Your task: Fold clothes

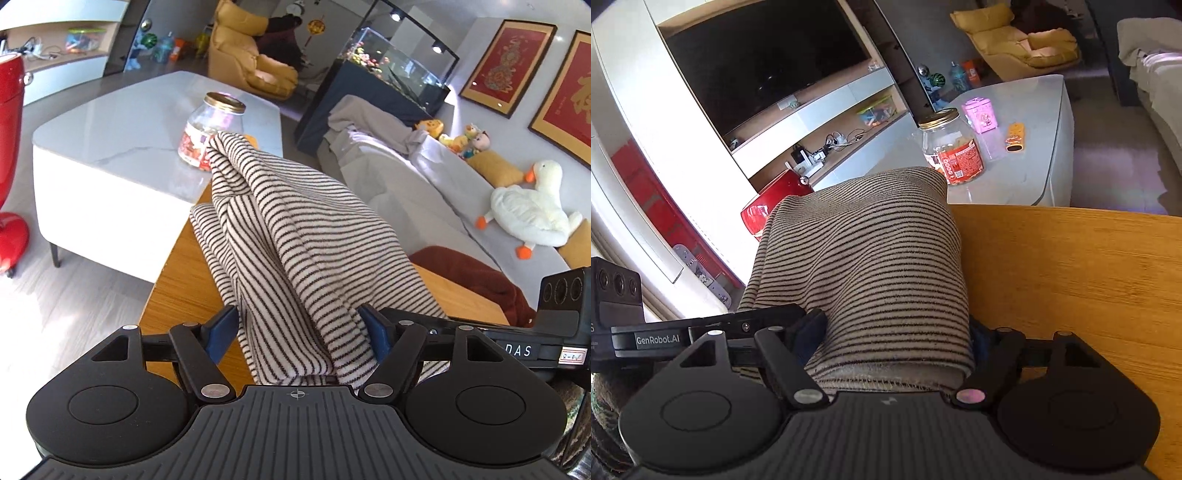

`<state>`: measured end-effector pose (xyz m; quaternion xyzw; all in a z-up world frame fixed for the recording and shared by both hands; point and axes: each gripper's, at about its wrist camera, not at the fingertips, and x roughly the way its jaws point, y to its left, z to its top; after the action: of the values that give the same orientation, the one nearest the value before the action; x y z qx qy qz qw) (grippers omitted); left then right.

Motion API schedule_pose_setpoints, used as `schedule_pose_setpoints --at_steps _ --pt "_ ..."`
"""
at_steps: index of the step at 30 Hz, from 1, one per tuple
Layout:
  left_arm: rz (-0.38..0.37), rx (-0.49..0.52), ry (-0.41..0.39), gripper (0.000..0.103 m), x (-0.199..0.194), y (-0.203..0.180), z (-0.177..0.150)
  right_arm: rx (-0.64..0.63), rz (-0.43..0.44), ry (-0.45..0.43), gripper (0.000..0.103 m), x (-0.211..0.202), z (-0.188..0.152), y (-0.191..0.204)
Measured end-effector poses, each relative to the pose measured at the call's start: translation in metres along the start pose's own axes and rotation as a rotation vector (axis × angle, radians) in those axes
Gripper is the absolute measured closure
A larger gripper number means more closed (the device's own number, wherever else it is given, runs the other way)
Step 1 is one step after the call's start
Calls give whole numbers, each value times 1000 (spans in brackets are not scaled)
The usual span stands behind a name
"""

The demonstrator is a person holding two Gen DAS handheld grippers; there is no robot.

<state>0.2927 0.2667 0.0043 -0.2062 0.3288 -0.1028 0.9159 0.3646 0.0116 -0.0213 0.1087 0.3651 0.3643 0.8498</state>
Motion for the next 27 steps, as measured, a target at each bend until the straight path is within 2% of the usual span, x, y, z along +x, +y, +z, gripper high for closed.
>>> schedule_pose_setpoints --at_steps 2,6,10,15,16,17,18,20,22,26,27 --pt "-6 9 -5 26 0 0 -1 -27 -14 -1 21 -2 1 0" --pt "-14 7 -11 25 1 1 -2 -51 -15 -2 20 -10 10 2" --pt "-27 1 -13 24 1 7 -5 -1 16 -40 11 -16 38 -4" --pt "-27 7 -14 24 1 7 -5 59 1 66 11 27 54 -16" --pt "-27 9 -15 25 1 7 -6 79 4 93 11 37 54 -18" --pt "-29 7 -14 25 1 9 -5 114 40 112 23 43 52 -21" --pt "-31 1 -15 25 1 10 -4 138 82 106 28 42 50 -20" --pt "-41 -10 -18 25 2 11 -2 49 120 26 39 26 51 -3" --pt "-58 -9 -20 23 4 10 -2 -34 148 -44 41 10 52 12" --pt "-48 5 -26 23 11 6 -5 -18 -23 37 40 24 54 4" --pt "-44 7 -30 22 11 4 -6 10 -23 35 39 24 52 -3"
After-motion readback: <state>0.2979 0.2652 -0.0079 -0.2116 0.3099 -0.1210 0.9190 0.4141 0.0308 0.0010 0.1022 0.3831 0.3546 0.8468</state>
